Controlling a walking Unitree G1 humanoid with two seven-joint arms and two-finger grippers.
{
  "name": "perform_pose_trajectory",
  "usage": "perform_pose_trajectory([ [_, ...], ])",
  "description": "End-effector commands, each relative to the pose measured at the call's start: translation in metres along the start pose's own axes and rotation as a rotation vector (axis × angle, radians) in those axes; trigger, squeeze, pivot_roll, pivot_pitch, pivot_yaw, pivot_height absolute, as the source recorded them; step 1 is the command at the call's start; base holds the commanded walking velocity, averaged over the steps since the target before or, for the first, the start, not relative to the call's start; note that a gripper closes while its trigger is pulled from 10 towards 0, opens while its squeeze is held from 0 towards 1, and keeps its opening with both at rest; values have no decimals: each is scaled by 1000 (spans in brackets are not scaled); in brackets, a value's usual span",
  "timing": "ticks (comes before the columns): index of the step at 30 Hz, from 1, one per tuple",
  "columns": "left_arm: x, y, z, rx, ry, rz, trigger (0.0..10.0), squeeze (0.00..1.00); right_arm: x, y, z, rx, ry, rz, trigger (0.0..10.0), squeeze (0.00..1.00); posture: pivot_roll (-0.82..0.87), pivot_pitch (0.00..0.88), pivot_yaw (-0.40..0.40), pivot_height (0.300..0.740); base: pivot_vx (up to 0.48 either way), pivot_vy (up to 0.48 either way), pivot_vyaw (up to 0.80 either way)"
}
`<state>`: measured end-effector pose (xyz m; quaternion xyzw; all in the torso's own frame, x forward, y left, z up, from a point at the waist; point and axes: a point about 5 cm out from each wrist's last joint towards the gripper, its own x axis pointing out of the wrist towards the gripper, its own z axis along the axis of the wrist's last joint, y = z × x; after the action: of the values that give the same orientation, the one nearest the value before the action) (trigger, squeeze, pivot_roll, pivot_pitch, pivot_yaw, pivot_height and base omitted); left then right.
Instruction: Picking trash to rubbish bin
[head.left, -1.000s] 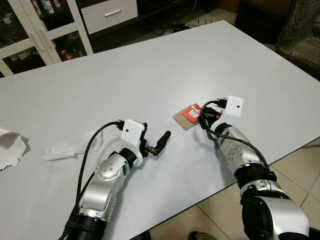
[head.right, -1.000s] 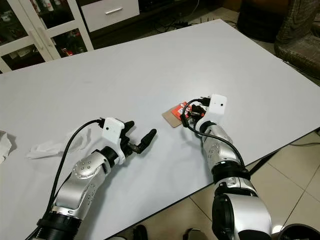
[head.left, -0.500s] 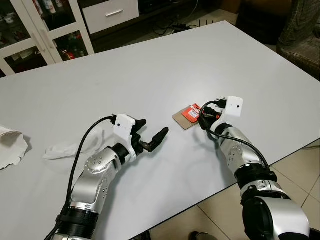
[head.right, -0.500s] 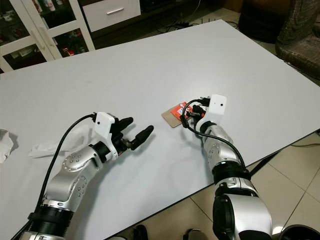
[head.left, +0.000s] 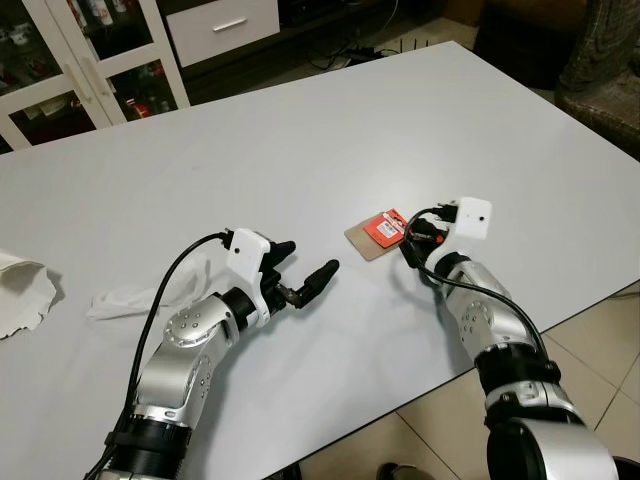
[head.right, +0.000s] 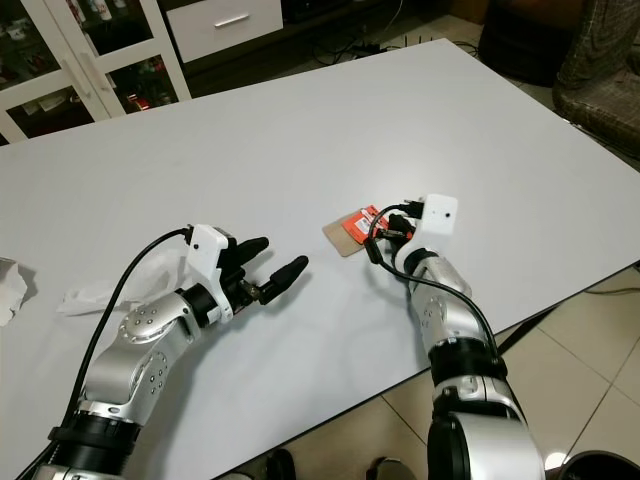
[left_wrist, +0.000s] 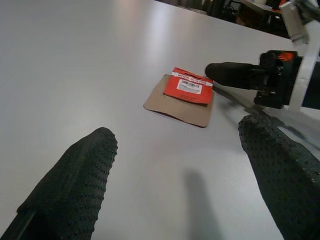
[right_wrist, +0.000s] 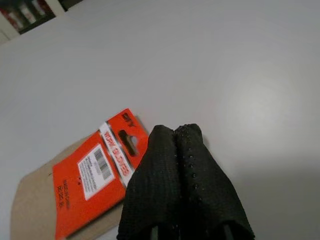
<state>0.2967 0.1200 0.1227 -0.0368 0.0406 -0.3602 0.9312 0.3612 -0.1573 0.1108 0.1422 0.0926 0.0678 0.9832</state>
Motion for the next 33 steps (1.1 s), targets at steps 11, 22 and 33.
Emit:
perform_pose_trajectory([
  [11,-1,-3,1,-2,5,-26,10000,0,-21,26,74,-208,-354,10,0,0,-52,120,77,740,0,0,0],
  [22,1,-5,0,-3,7,-28,10000,0,-21,26,73,-257,-294,-25,10000,1000,-53,119,70,740,0,0,0],
  [33,-3,-6,1,-3,13,-31,10000,0,-8,2,79,-304,-132,48,10000,1000,-40,143,74,740,0,0,0],
])
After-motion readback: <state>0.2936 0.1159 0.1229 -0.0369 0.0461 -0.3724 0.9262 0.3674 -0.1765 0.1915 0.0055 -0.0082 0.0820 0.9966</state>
